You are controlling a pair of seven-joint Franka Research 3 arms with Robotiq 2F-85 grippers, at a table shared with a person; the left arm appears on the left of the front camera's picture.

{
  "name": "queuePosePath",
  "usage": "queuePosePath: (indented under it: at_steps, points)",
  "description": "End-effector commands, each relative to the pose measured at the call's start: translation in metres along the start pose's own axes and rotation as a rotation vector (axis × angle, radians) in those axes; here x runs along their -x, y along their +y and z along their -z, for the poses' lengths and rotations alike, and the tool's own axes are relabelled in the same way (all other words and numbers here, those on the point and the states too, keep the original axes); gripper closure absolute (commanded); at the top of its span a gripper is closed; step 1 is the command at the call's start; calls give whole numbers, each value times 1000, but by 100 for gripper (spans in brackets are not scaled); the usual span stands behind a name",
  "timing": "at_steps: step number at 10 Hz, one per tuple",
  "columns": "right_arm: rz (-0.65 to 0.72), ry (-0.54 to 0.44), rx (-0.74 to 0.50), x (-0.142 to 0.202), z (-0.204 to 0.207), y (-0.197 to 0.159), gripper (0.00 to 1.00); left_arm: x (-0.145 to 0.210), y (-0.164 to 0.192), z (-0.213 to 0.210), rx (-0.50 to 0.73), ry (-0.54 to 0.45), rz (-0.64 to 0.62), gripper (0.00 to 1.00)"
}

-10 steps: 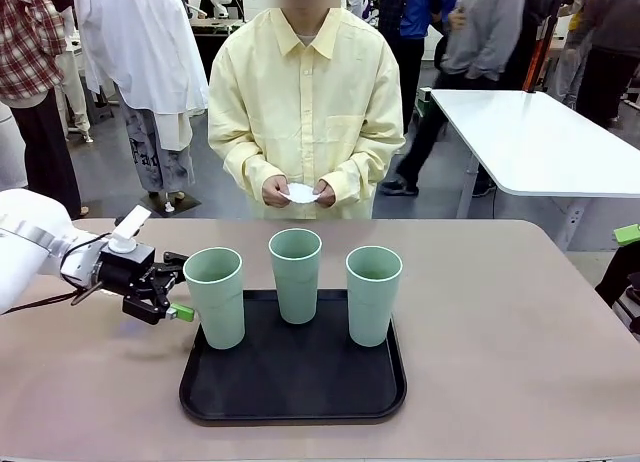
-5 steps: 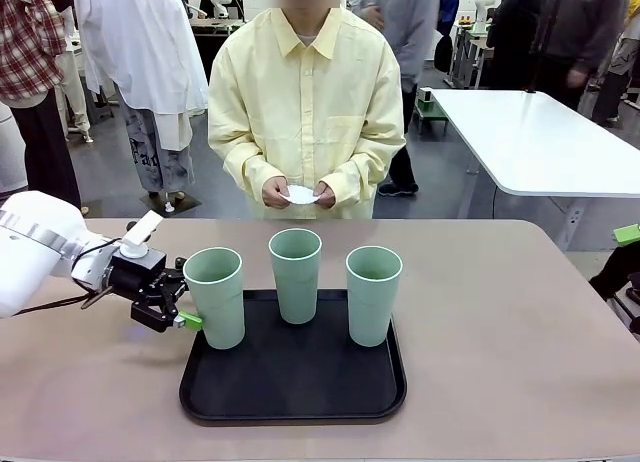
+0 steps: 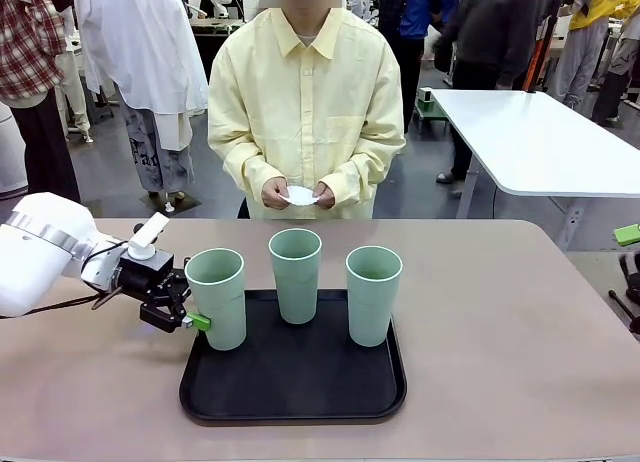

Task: Place coasters on the table and set cups on them.
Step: Pick up one Reusable plastic cup and place it on a coaster set by the human.

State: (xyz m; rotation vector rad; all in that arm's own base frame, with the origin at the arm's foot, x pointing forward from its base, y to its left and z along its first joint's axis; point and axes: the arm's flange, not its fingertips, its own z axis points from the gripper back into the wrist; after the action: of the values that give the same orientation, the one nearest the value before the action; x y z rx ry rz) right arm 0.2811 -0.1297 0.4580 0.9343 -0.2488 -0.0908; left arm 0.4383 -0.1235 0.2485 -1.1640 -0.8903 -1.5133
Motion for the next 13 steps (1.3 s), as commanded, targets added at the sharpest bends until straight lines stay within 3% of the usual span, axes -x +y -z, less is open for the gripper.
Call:
queuePosePath:
  at_steps: [1, 2, 3, 4, 5, 7, 9, 11, 13]
  points:
    - [-15, -7, -28, -2, 0, -2, 0, 4, 2, 3, 0, -41, 47, 55]
    - [-15, -7, -28, -2, 0, -2, 0, 4, 1, 3, 5, -42, 41, 100]
    - [-15, -7, -28, -2, 0, -2, 0, 2, -1, 3, 12, -48, 37, 61]
    - [-15, -7, -28, -2, 0, -2, 0, -4, -6, 2, 12, -40, 36, 100]
    - [-15, -7, -28, -2, 0, -2, 0, -23, -13, -4, -25, -37, 13, 100]
    - [-15, -7, -28, -2, 0, -2, 0, -96, -27, -37, -199, -26, -63, 100]
    - [-15, -7, -28, -2, 0, -2, 0, -148, -27, -69, -272, -9, -95, 100]
    - [-15, -7, -28, -2, 0, -2, 0, -172, -28, -85, -282, -24, -78, 100]
    - [-15, -7, -28, -2, 0, -2, 0, -171, -36, -86, -245, -43, -78, 100]
